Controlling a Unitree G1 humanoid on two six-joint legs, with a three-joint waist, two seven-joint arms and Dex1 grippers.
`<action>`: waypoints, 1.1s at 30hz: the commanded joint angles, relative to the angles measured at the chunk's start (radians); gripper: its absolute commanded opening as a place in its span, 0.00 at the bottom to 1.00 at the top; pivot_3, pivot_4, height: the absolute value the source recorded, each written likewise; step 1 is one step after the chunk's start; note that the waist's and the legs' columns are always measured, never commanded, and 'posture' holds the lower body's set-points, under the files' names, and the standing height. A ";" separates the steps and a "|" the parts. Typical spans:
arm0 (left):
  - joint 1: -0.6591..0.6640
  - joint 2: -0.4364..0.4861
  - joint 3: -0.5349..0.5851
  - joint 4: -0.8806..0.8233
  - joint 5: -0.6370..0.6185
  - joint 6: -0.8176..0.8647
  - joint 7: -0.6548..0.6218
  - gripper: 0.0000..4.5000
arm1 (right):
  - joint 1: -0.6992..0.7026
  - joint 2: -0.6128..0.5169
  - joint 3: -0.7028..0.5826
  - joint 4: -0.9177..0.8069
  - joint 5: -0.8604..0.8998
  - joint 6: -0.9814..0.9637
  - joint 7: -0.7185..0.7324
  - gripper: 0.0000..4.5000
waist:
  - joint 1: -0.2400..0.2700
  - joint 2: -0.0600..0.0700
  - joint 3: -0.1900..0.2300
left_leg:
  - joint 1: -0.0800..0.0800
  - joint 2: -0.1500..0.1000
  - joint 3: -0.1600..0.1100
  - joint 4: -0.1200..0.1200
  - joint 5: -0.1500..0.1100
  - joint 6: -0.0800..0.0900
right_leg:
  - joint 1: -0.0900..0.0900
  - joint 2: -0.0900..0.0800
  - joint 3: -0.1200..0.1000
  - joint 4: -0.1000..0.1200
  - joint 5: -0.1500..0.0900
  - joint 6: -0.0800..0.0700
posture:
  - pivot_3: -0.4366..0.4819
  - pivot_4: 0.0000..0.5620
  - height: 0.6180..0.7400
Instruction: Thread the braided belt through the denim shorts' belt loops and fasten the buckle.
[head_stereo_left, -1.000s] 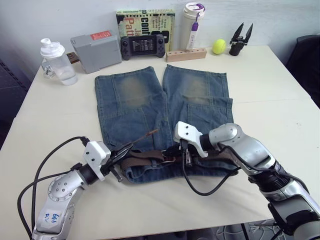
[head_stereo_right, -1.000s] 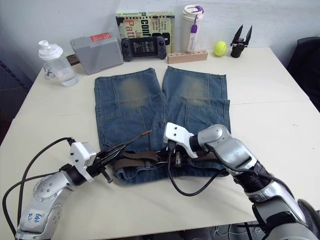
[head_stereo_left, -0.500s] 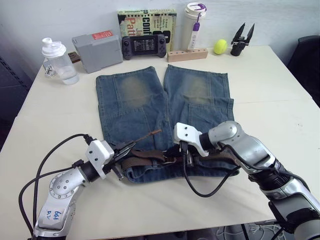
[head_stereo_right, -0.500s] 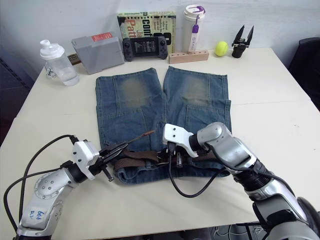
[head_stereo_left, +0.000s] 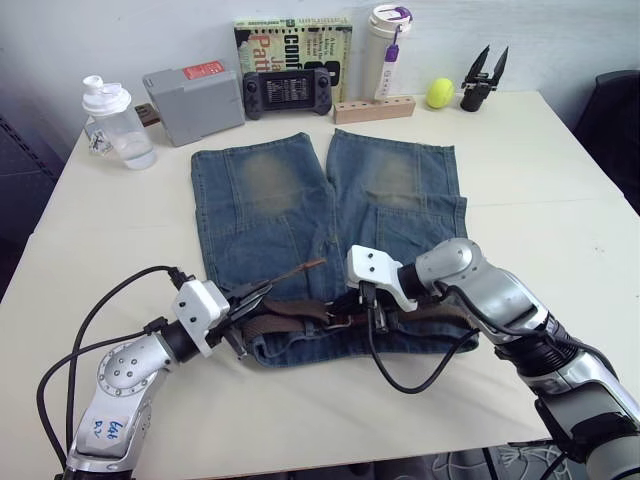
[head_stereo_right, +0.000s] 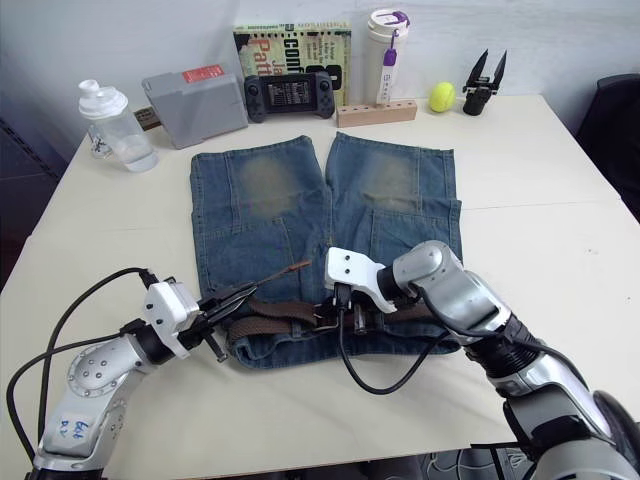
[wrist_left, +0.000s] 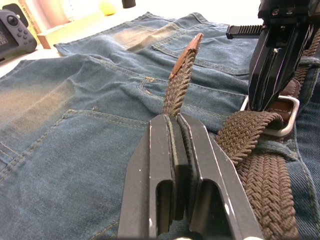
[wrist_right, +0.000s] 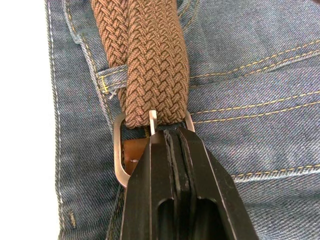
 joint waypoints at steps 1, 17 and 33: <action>-0.005 0.005 0.009 -0.008 0.005 -0.022 0.003 0.00 | 0.007 -0.002 0.035 -0.022 -0.011 -0.007 0.029 0.01 | 0.000 0.000 0.000 | 0.000 0.000 0.000 0.000 0.000 0.000 | 0.000 0.000 0.000 0.000 0.000 0.000 | 0.48 0.27 0.85; -0.270 0.039 -0.027 0.042 -0.039 0.063 -0.063 0.00 | 0.085 -0.022 0.208 -0.086 -0.247 -0.090 0.019 0.01 | 0.000 -0.001 -0.002 | 0.001 0.000 0.001 0.000 0.000 0.000 | 0.001 0.001 0.000 0.000 0.000 0.000 | 0.48 0.27 0.85; -0.364 0.040 -0.058 0.058 -0.069 0.082 -0.149 0.00 | 0.146 0.010 0.036 -0.195 -0.283 0.009 -0.041 0.01 | 0.000 -0.004 -0.005 | 0.001 0.000 0.001 0.000 0.000 0.000 | 0.003 0.001 -0.002 0.000 0.000 0.000 | 0.48 0.27 0.85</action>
